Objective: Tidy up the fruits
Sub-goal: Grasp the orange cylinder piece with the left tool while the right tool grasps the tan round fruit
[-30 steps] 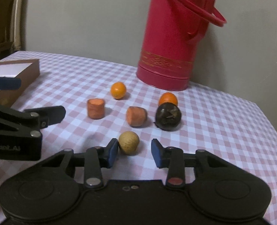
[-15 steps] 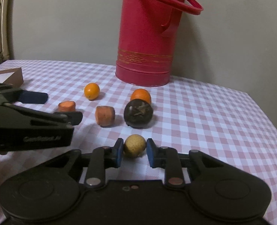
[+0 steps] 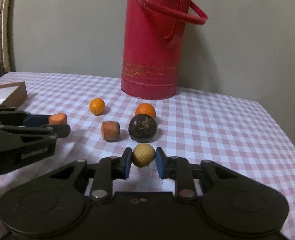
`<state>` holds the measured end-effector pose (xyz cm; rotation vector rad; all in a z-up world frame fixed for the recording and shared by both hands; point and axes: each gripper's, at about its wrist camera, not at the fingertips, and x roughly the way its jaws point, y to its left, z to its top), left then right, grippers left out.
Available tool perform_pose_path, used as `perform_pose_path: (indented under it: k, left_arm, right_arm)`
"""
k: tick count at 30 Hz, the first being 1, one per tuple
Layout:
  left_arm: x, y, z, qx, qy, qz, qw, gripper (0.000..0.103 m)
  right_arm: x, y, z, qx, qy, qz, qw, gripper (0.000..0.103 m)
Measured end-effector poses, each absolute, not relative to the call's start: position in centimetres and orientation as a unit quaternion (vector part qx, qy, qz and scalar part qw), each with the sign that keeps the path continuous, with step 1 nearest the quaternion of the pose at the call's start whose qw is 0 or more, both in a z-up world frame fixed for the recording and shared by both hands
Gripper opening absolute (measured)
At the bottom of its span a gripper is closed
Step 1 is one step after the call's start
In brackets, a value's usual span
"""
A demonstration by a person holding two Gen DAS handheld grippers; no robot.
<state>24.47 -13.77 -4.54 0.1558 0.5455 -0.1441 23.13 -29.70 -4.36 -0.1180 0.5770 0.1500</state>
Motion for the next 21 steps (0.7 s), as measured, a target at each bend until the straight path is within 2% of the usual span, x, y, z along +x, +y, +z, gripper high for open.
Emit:
perform_pose_path:
  k: [21]
  left_arm:
    - [11.1, -3.7, -1.4, 0.049, 0.233, -0.014, 0.971, 0.029]
  right_arm:
    - [12.1, -23.7, -1.5, -0.094, 0.246, 0.112, 0.958, 0.017]
